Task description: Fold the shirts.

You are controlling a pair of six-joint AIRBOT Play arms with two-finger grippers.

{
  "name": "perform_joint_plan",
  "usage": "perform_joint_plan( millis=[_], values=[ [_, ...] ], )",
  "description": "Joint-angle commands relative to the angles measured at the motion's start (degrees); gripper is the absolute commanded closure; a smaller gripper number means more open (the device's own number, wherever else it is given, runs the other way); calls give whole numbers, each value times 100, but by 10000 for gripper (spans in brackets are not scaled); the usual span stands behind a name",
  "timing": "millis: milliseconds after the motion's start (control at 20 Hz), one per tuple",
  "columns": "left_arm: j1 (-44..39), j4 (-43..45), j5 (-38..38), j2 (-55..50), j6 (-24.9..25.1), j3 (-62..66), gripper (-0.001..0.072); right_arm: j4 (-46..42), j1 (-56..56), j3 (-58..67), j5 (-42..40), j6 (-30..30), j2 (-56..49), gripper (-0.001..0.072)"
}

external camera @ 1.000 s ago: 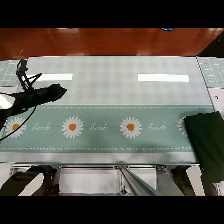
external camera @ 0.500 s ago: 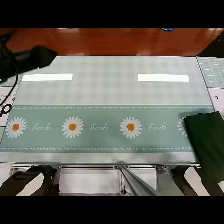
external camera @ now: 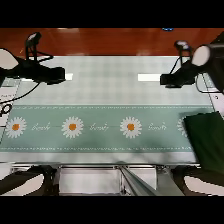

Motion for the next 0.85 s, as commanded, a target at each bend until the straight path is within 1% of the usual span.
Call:
perform_joint_plan(
  millis=[0, 100, 800],
  values=[
    [-9, 358, -195, -136, -210, 33, 690, -442, 229, 59, 175, 505, -378, 690],
    [-11, 356, -286, -133, -155, 31, 690, -470, 229, 59, 321, 492, -380, 690],
    [-15, 352, -297, -136, -155, 31, 690, -470, 229, 59, 308, 492, -380, 690]
  ],
)
